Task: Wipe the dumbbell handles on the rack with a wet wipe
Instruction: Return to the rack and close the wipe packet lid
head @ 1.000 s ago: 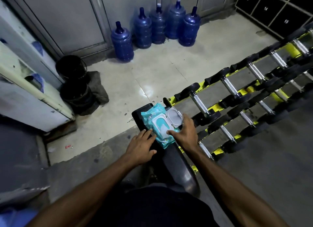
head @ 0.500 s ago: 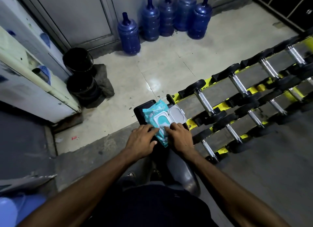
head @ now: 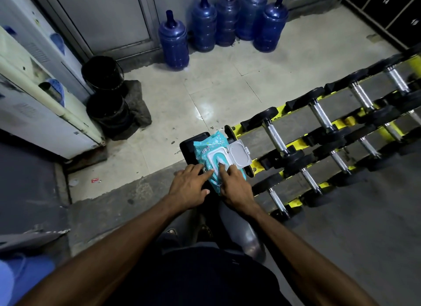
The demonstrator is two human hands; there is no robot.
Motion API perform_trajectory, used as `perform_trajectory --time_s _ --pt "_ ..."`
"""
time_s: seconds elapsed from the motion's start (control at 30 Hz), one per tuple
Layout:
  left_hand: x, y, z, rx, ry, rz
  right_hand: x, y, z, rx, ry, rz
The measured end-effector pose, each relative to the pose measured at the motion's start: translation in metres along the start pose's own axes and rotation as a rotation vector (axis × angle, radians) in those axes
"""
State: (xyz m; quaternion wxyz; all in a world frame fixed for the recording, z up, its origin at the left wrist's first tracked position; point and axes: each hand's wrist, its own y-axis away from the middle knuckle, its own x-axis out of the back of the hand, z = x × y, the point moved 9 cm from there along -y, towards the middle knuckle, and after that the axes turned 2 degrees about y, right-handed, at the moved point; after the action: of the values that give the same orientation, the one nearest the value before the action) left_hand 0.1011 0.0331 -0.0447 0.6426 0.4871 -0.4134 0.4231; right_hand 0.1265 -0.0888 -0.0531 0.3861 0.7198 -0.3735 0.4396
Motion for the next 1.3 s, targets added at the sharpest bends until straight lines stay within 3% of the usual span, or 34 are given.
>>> perform_trajectory --time_s 0.1,0.17,0.37,0.57,0.63,0.87,1.03,1.13,1.23,1.3 --pt "-0.003 0.002 0.000 0.003 0.012 -0.011 0.020 0.002 0.015 -0.042 -0.303 0.173" --pt "-0.003 0.001 0.001 0.003 0.016 -0.018 0.034 0.001 0.024 -0.077 -0.366 0.299" --pt "-0.002 0.000 0.002 0.008 0.017 -0.027 0.035 -0.021 0.005 0.059 -0.033 0.108" --pt "-0.002 0.000 0.002 0.011 0.003 -0.041 0.033 -0.020 0.006 0.087 0.120 0.122" --pt "-0.002 -0.001 0.002 0.009 0.001 -0.045 0.035 -0.023 0.002 0.049 0.104 0.119" --pt "-0.003 -0.001 0.004 0.012 -0.009 -0.052 0.043 -0.022 0.024 -0.355 -0.298 0.259" --pt "-0.004 -0.001 0.004 0.014 -0.002 -0.058 0.037 -0.020 0.029 -0.280 -0.365 0.267" --pt "-0.005 0.000 0.002 0.013 0.020 -0.064 0.057 -0.002 0.036 -0.169 -0.339 0.449" --pt "-0.005 0.001 0.000 -0.001 0.046 -0.065 0.073 0.014 0.059 -0.330 -0.305 0.623" --pt "-0.005 0.002 -0.001 -0.007 0.062 -0.068 0.068 0.010 0.067 -0.384 -0.351 0.592"
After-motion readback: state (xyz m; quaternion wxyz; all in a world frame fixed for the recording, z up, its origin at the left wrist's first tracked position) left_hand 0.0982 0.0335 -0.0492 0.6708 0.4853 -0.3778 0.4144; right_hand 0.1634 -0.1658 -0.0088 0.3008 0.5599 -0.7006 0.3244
